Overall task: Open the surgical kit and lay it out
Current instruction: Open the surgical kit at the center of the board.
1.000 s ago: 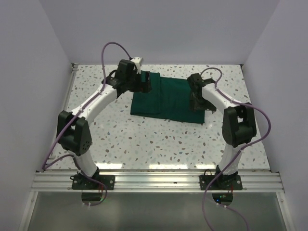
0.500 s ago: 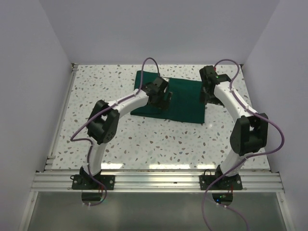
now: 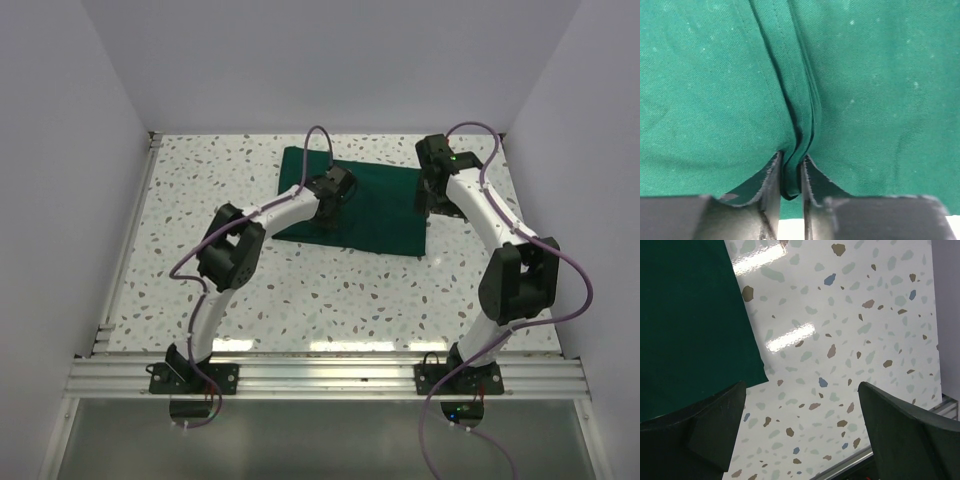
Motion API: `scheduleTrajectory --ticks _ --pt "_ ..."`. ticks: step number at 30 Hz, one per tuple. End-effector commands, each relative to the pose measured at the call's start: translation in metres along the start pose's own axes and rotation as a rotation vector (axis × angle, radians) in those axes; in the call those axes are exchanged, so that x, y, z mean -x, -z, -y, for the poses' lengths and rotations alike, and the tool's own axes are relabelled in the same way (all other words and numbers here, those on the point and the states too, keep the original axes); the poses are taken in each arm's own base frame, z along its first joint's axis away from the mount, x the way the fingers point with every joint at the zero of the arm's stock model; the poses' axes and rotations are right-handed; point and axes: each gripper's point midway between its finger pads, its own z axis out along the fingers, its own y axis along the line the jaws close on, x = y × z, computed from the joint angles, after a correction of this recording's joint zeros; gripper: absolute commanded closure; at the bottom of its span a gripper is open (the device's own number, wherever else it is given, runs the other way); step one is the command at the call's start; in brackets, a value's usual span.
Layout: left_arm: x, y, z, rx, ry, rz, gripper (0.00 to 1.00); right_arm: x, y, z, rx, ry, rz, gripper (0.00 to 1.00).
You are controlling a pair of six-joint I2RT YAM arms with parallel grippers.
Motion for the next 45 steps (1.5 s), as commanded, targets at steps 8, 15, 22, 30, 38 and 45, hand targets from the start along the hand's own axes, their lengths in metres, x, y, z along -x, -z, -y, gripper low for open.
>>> scheduleTrajectory --ticks 8,15,22,30,38,45 --pt "0.054 0.051 -0.020 0.036 0.049 0.098 1.00 0.016 0.007 -0.008 0.029 0.004 0.007 0.02" --pt "0.065 0.104 -0.122 0.050 0.303 0.164 1.00 0.045 0.010 -0.032 0.097 -0.010 0.023 0.02" --pt "-0.005 0.098 -0.212 0.170 0.482 0.106 0.53 0.062 -0.005 -0.063 0.153 -0.014 0.010 0.02" --pt "-0.068 0.090 -0.218 0.178 0.520 0.010 0.00 0.088 -0.034 -0.090 0.185 -0.038 0.011 0.02" --pt "-0.083 0.105 -0.226 0.199 0.484 0.000 0.00 0.110 -0.088 -0.097 0.205 -0.166 -0.020 0.09" --pt "-0.100 0.113 -0.228 0.209 0.445 -0.018 0.00 0.125 -0.129 -0.102 0.225 -0.257 -0.017 0.20"
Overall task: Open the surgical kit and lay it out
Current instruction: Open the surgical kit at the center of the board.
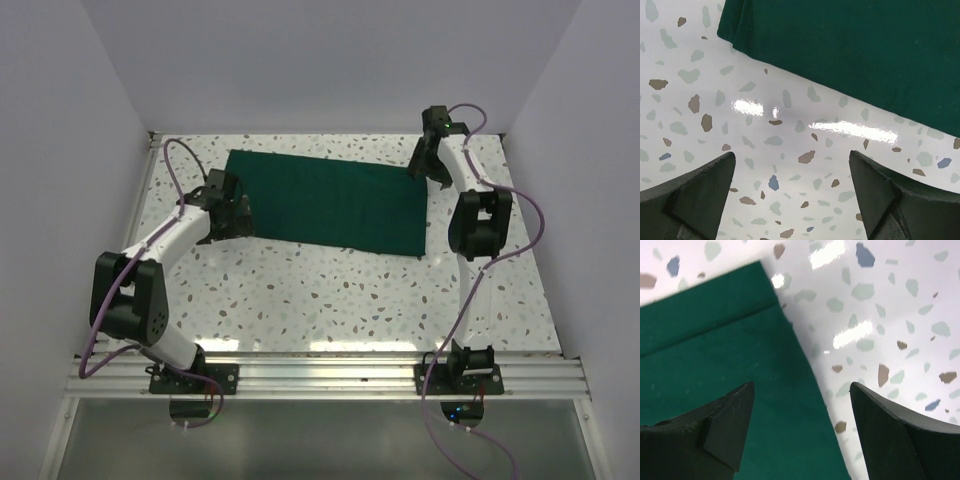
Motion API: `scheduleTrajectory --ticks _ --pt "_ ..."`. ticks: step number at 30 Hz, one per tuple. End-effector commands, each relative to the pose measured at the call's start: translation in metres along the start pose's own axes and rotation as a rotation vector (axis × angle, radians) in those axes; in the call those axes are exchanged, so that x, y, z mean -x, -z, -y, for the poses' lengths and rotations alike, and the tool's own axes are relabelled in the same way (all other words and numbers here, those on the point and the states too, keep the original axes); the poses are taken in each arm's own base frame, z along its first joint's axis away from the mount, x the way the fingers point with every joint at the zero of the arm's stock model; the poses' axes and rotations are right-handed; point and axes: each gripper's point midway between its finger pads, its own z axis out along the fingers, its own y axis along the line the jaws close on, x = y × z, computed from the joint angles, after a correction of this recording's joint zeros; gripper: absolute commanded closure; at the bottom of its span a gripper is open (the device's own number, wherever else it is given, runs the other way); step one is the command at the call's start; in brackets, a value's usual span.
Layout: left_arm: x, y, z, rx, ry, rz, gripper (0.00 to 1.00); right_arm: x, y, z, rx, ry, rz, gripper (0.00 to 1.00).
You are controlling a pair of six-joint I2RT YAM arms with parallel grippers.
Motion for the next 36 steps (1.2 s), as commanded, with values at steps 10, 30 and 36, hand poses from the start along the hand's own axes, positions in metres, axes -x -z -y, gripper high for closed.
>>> scheduleTrajectory --ticks 10,30,36 --pt "-0.009 0.009 -0.018 0.033 -0.062 0.008 0.00 0.023 -0.043 -0.029 0.131 -0.097 0.043 0.49" --pt "0.011 0.015 -0.008 0.000 -0.035 0.052 0.00 0.042 0.020 -0.023 0.189 -0.056 0.076 1.00" --pt "0.022 0.024 0.001 -0.046 -0.013 0.077 0.00 0.043 0.059 -0.028 0.240 -0.047 0.086 0.97"
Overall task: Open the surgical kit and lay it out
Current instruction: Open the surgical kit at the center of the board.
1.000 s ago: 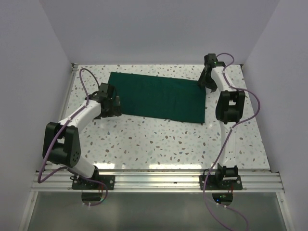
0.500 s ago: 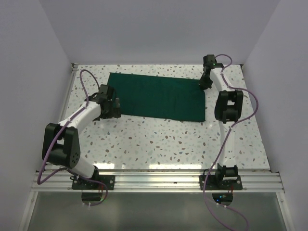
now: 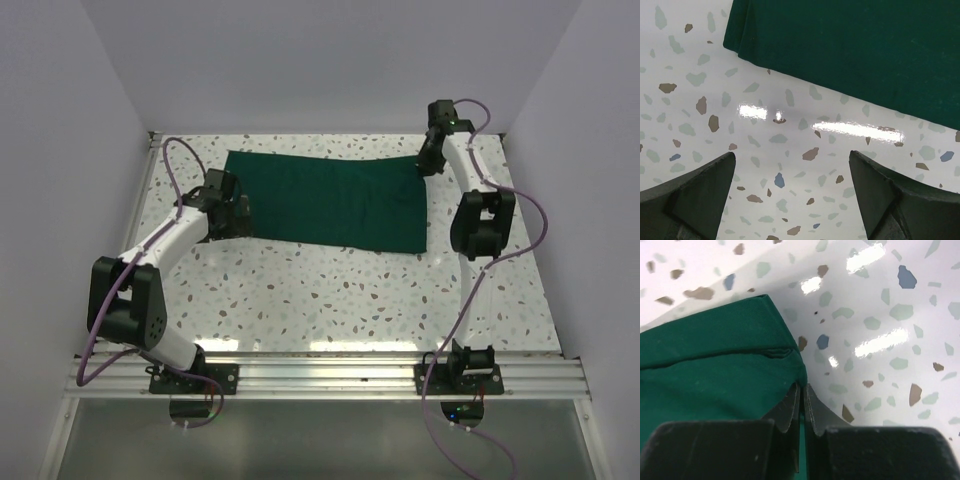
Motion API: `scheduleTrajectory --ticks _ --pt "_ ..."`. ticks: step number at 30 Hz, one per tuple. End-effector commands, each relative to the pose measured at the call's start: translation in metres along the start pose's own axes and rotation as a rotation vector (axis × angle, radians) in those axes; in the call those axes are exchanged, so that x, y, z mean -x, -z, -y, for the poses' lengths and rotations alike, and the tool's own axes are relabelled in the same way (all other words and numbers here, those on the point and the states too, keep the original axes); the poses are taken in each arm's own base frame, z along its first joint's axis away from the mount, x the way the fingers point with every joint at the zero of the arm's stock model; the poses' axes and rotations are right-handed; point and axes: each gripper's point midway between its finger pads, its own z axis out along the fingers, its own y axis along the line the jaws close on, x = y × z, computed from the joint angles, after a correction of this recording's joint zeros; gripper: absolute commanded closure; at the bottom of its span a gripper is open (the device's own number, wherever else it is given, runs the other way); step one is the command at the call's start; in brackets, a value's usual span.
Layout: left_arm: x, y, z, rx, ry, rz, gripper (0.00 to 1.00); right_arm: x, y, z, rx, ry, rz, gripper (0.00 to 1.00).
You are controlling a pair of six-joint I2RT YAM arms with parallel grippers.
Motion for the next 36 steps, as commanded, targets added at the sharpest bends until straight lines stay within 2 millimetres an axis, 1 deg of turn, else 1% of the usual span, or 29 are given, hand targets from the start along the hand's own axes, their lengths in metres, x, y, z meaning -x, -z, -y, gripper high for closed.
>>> scheduleTrajectory --ticks 1,3,8,9,10,11,12,13,15,17,18,20,23,24,25,28,30,31,33,34,35,36 --pt "0.026 0.018 0.007 -0.055 0.037 0.074 0.00 0.026 0.076 -0.021 0.109 0.015 0.087 0.95" --pt "0.025 0.018 0.008 -0.060 0.039 0.066 0.00 0.016 0.077 -0.022 0.120 0.026 0.057 0.89" --pt "0.026 0.023 0.010 -0.075 0.038 0.070 0.00 -0.011 0.079 -0.029 0.116 0.061 0.001 0.85" --pt "0.027 0.024 0.010 -0.078 0.038 0.074 0.00 -0.013 0.078 -0.031 0.115 0.070 0.004 0.84" --pt "0.026 0.025 0.011 -0.083 0.038 0.072 0.00 -0.018 0.078 -0.034 0.116 0.082 0.001 0.79" --pt "0.027 0.027 0.012 -0.088 0.035 0.074 0.00 -0.024 0.075 -0.033 0.109 0.088 -0.012 0.77" --pt "0.028 0.028 0.012 -0.089 0.035 0.075 0.00 -0.027 0.072 -0.034 0.106 0.088 -0.014 0.70" --pt "0.028 0.028 0.012 -0.091 0.035 0.072 0.00 -0.030 0.069 -0.034 0.103 0.083 -0.025 0.70" --pt "0.028 0.030 0.011 -0.092 0.029 0.074 0.00 -0.035 0.063 -0.032 0.090 0.080 -0.039 0.78" --pt "0.030 0.034 0.011 -0.098 0.026 0.082 0.00 -0.038 0.057 -0.030 0.076 0.075 -0.044 0.73" --pt "0.030 0.034 0.011 -0.095 0.021 0.081 0.00 -0.039 0.053 -0.028 0.065 0.074 -0.052 0.73" --pt "0.030 0.037 0.009 -0.091 0.014 0.084 0.00 -0.039 0.049 -0.027 0.053 0.082 -0.049 0.77" --pt "0.029 0.040 0.005 -0.079 0.004 0.089 0.00 -0.041 0.041 -0.026 0.042 0.093 -0.056 0.88" --pt "0.029 0.041 0.004 -0.074 0.003 0.091 0.00 -0.042 0.037 -0.025 0.038 0.095 -0.061 0.95" --pt "0.029 0.042 0.003 -0.072 0.003 0.091 0.00 -0.043 0.034 -0.026 0.041 0.097 -0.066 1.00" --pt "0.030 0.047 -0.001 -0.061 0.005 0.101 0.00 -0.047 0.030 -0.028 0.053 0.098 -0.078 1.00" --pt "0.034 0.052 -0.002 -0.057 0.017 0.121 0.00 -0.050 0.033 -0.034 0.085 0.105 -0.084 1.00" --pt "0.040 0.059 -0.002 -0.062 0.027 0.149 0.00 -0.050 0.040 -0.034 0.098 0.107 -0.083 1.00" --pt "0.048 0.067 0.000 -0.077 0.057 0.179 0.00 -0.055 0.052 -0.039 0.134 0.122 -0.093 1.00" --pt "0.056 0.073 0.002 -0.100 0.063 0.202 0.00 -0.068 0.055 -0.038 0.140 0.144 -0.119 1.00" --pt "0.060 0.075 0.005 -0.114 0.069 0.211 0.00 -0.065 0.077 -0.043 0.174 0.153 -0.095 1.00" --pt "0.066 0.080 0.008 -0.129 0.076 0.224 0.00 -0.074 0.088 -0.048 0.192 0.186 -0.094 1.00"
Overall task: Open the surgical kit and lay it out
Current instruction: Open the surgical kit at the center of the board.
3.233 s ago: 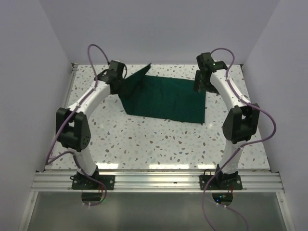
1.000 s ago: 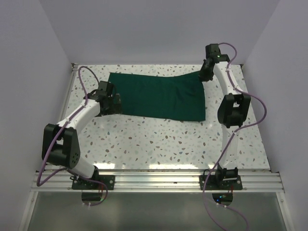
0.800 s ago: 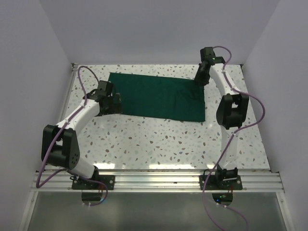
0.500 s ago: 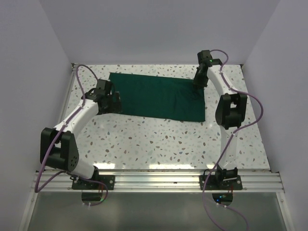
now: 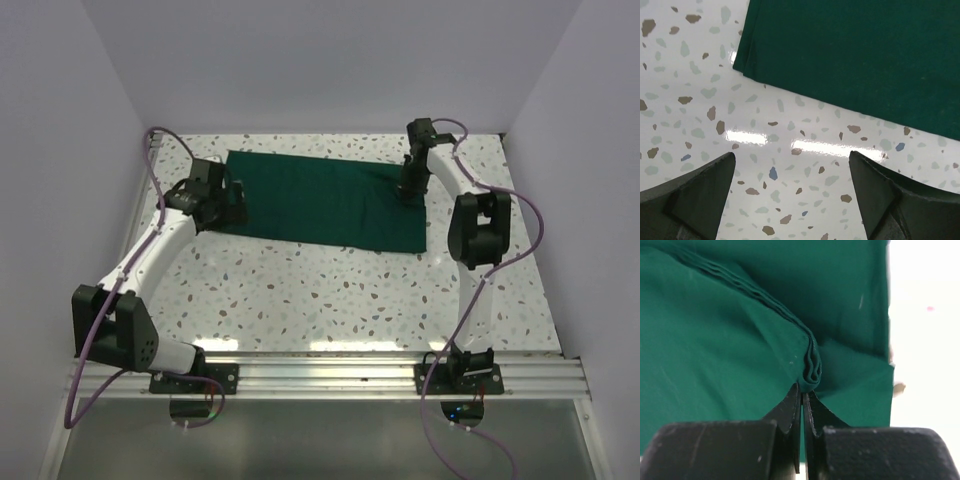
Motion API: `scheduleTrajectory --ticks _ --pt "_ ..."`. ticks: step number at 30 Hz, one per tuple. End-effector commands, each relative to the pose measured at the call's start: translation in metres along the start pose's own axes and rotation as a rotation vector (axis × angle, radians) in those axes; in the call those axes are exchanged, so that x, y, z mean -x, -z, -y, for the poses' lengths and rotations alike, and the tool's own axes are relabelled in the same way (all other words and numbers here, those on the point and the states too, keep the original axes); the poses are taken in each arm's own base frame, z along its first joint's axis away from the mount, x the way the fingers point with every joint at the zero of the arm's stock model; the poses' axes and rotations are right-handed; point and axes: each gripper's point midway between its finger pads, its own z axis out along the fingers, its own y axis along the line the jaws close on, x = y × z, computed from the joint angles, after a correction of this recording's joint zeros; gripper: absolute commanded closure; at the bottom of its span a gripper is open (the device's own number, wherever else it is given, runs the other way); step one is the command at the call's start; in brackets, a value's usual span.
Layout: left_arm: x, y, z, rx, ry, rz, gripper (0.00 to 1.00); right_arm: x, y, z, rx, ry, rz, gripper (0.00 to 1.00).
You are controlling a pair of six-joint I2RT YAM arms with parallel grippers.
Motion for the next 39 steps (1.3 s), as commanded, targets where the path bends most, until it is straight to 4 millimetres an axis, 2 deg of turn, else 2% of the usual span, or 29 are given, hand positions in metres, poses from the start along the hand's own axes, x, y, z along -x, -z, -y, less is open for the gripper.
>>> scheduleTrajectory --ticks 1,2,3,4,5,6,7,8,9,10,12,14,17,20,21,23,27,28,29,30,31,32,35,36,38,39 --pt "0.043 0.027 0.009 -0.052 0.049 0.123 0.00 -0.028 0.061 -0.028 0.135 0.105 0.007 1.00" --pt "0.046 0.027 0.009 -0.054 0.058 0.129 0.00 -0.032 0.089 -0.033 0.174 0.125 0.046 1.00" --pt "0.052 0.029 0.011 -0.058 0.064 0.143 0.00 -0.051 0.099 -0.044 0.204 0.172 0.027 1.00" --pt "0.056 0.029 0.012 -0.055 0.063 0.146 0.00 -0.079 0.099 -0.038 0.199 0.198 -0.023 1.00" --pt "0.059 0.029 0.012 -0.051 0.068 0.149 0.00 -0.095 0.107 -0.038 0.211 0.219 -0.043 1.00" --pt "0.063 0.029 0.011 -0.041 0.071 0.158 0.01 -0.112 0.132 -0.043 0.252 0.249 -0.030 1.00" --pt "0.071 0.030 0.012 -0.040 0.076 0.167 0.01 -0.146 0.127 -0.033 0.250 0.265 -0.111 1.00" --pt "0.074 0.031 0.013 -0.042 0.079 0.172 0.01 -0.167 0.133 -0.026 0.251 0.277 -0.156 1.00" --pt "0.081 0.033 0.015 -0.041 0.082 0.186 0.02 -0.184 0.154 -0.026 0.285 0.303 -0.147 1.00" --pt "0.084 0.033 0.015 -0.040 0.088 0.191 0.02 -0.216 0.150 -0.013 0.271 0.320 -0.217 1.00" --pt "0.091 0.035 0.017 -0.044 0.097 0.208 0.02 -0.253 0.164 -0.001 0.271 0.365 -0.273 1.00" --pt "0.093 0.032 0.019 -0.047 0.106 0.209 0.02 -0.288 0.177 0.022 0.257 0.390 -0.336 1.00" --pt "0.093 0.027 0.022 -0.052 0.119 0.197 0.03 -0.328 0.190 0.052 0.219 0.421 -0.446 1.00" --pt "0.089 0.025 0.024 -0.061 0.129 0.184 0.00 -0.353 0.199 0.085 0.155 0.440 -0.513 1.00" --pt "0.088 0.025 0.024 -0.063 0.132 0.184 0.00 -0.360 0.201 0.087 0.159 0.433 -0.521 1.00" --pt "0.086 0.024 0.024 -0.062 0.138 0.181 0.00 -0.374 0.210 0.100 0.147 0.431 -0.566 1.00" --pt "0.084 0.029 0.024 -0.067 0.147 0.184 0.00 -0.390 0.214 0.134 0.034 0.442 -0.633 1.00" --pt "0.083 0.030 0.023 -0.068 0.153 0.184 0.00 -0.391 0.214 0.137 0.026 0.441 -0.631 0.90" --pt "0.082 0.030 0.022 -0.068 0.155 0.182 0.00 -0.391 0.216 0.138 0.024 0.424 -0.624 0.62" --pt "0.081 0.033 0.022 -0.071 0.159 0.185 0.00 -0.389 0.218 0.135 0.033 0.412 -0.610 0.39" --pt "0.080 0.033 0.023 -0.076 0.158 0.187 0.00 -0.386 0.218 0.132 0.038 0.403 -0.590 0.11" --pt "0.080 0.034 0.022 -0.076 0.161 0.188 0.00 -0.381 0.218 0.128 0.042 0.398 -0.567 0.01" --pt "0.076 0.035 0.021 -0.082 0.163 0.191 0.00 -0.357 0.223 0.114 0.033 0.388 -0.485 0.02" --pt "0.074 0.034 0.022 -0.090 0.163 0.188 0.00 -0.340 0.229 0.102 0.041 0.383 -0.434 0.02" --pt "0.079 0.032 0.024 -0.101 0.156 0.214 0.00 -0.314 0.234 0.090 0.039 0.377 -0.329 0.02" --pt "0.079 0.030 0.023 -0.095 0.152 0.220 0.00 -0.294 0.244 0.073 0.081 0.345 -0.249 0.02"
